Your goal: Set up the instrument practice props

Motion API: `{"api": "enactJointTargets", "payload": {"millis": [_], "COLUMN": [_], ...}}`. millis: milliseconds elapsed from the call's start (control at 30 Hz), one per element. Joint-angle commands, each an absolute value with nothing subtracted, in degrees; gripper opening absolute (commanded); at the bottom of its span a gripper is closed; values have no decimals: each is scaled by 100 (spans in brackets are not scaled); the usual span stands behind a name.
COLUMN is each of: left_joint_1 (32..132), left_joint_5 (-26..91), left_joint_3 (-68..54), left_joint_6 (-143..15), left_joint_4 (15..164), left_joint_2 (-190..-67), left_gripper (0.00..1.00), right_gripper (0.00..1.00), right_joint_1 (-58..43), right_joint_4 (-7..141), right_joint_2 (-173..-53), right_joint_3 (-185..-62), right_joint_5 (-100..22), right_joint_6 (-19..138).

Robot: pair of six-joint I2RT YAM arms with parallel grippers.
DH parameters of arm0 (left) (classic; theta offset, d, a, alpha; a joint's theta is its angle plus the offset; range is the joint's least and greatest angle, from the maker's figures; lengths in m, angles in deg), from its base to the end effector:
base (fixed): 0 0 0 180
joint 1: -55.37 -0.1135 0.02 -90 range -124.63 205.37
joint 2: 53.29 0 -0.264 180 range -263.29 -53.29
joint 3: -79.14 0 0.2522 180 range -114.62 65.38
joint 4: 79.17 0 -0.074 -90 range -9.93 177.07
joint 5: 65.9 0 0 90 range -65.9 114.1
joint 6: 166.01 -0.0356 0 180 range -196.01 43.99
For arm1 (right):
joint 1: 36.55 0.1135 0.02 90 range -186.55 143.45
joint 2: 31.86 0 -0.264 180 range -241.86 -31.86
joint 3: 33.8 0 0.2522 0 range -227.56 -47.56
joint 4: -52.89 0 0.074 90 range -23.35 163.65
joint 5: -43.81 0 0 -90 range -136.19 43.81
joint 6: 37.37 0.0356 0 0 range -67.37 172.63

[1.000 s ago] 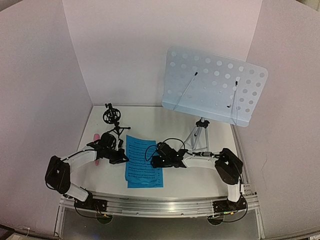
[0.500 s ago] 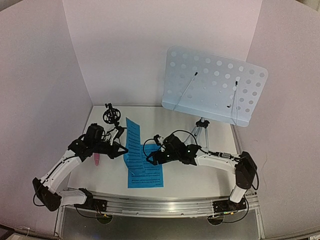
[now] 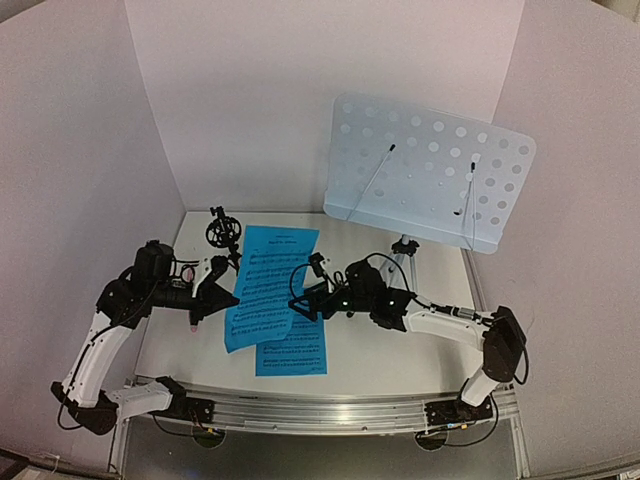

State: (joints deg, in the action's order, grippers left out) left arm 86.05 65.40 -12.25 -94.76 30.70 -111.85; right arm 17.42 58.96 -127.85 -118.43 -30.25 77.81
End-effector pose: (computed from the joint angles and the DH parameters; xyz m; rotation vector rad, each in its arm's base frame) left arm 0.1380 -0.1092 0.4144 1.2582 1.7778 -0.9127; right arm 0.2262 0.3277 0.2940 -0.7096 1.9219 1.1732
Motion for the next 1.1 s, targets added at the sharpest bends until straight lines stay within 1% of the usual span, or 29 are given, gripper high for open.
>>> {"api": "enactJointTargets", "payload": {"millis": [0, 100, 233, 333, 367, 433, 467, 633, 700, 867, 900, 933, 967, 1067], "left_joint_1": [8614, 8614, 8618, 8618, 8621, 8622, 8622, 8614, 8614, 8611, 8609, 8615, 8614, 8614], "left_joint_5": [7014, 7241, 7397, 7434, 7441, 7426, 7391, 6972, 6938, 6891, 6884, 6848, 6831, 6990], "left_joint_3": [-1635, -1624, -1645, -1654, -1652, -1643, -1621, -1449, -1375, -1182, -1165, -1151, -1137, -1094], "left_joint_6": [-9520, -9381, -9297, -9289, -9274, -9262, -9217, -8608, -8452, -7911, -7853, -7767, -7672, -7402], "left_joint_4": [2850, 2951, 3017, 3063, 3087, 3107, 3135, 3392, 3442, 3806, 3850, 3893, 3945, 4170], "left_joint_2": [-11026, -10974, -10906, -10860, -10851, -10833, -10810, -10668, -10603, -10549, -10562, -10585, -10599, -10718], "left_gripper": [0, 0, 0, 0, 0, 0, 0, 0, 0, 0, 3, 11, 24, 51], "right_gripper": [82, 82, 81, 77, 75, 68, 63, 24, 16, 0, 0, 0, 0, 0], "right_joint_1": [1733, 1730, 1738, 1734, 1733, 1740, 1740, 1733, 1740, 1738, 1749, 1766, 1777, 1874], "right_joint_4": [5167, 4965, 4885, 4761, 4721, 4695, 4664, 4565, 4573, 4711, 4848, 4965, 5205, 5929], "right_joint_2": [-12346, -12330, -12316, -12394, -12445, -12543, -12560, -12430, -12334, -12150, -12113, -12075, -12038, -11904], "right_joint_3": [-11602, -11703, -11837, -12009, -12079, -12223, -12249, -12187, -12135, -12173, -12217, -12282, -12374, -12691], "right_joint_5": [-2901, -2527, -2383, -2074, -1928, -1583, -1432, -1157, -1154, -1090, -1074, -1052, -1037, -1047], "right_joint_6": [7606, 7533, 7403, 7394, 7425, 7521, 7553, 7693, 7727, 7810, 7771, 7700, 7596, 7152]}}
